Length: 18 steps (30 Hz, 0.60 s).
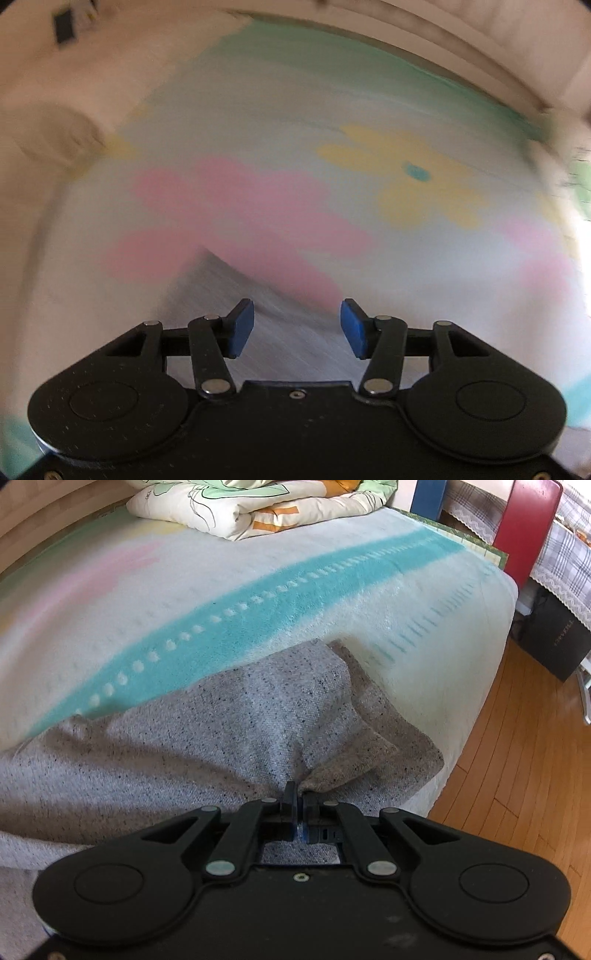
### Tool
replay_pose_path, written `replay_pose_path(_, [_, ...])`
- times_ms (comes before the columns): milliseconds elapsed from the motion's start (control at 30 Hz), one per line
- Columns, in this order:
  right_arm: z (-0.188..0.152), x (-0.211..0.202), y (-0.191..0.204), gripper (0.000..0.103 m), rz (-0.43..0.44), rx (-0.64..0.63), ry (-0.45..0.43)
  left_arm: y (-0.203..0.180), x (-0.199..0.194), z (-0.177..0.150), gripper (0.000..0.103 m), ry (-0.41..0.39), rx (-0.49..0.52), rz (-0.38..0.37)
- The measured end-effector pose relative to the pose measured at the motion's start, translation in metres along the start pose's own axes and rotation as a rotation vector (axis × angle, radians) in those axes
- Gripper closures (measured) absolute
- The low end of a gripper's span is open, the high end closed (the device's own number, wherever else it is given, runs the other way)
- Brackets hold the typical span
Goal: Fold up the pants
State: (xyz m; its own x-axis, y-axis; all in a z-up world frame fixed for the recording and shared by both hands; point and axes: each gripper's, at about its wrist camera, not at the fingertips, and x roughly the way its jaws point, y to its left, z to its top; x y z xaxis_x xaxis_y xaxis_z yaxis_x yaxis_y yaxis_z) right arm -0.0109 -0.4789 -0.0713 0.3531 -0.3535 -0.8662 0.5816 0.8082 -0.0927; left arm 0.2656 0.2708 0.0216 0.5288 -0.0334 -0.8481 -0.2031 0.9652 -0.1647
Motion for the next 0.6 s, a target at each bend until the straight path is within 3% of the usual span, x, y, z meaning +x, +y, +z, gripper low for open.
replay_pose_path(100, [0.002,0.000,-0.001,0.101,-0.005,-0.013,-0.001,0.012,0.015,0.011,0.043,-0.040,0.049,0.131])
replay_pose_path(133, [0.002,0.000,0.002,0.100,-0.013,-0.026,-0.002,0.018,0.021,0.013,0.043,-0.037,0.043,0.143])
replay_pose_path(367, [0.004,0.001,0.011,0.100,-0.054,-0.061,0.008,0.041,0.062,0.020,0.043,0.075,-0.032,0.090])
replay_pose_path(600, [0.004,0.001,0.016,0.100,-0.077,-0.073,0.015,0.042,0.083,0.027,0.047,0.120,-0.015,0.035])
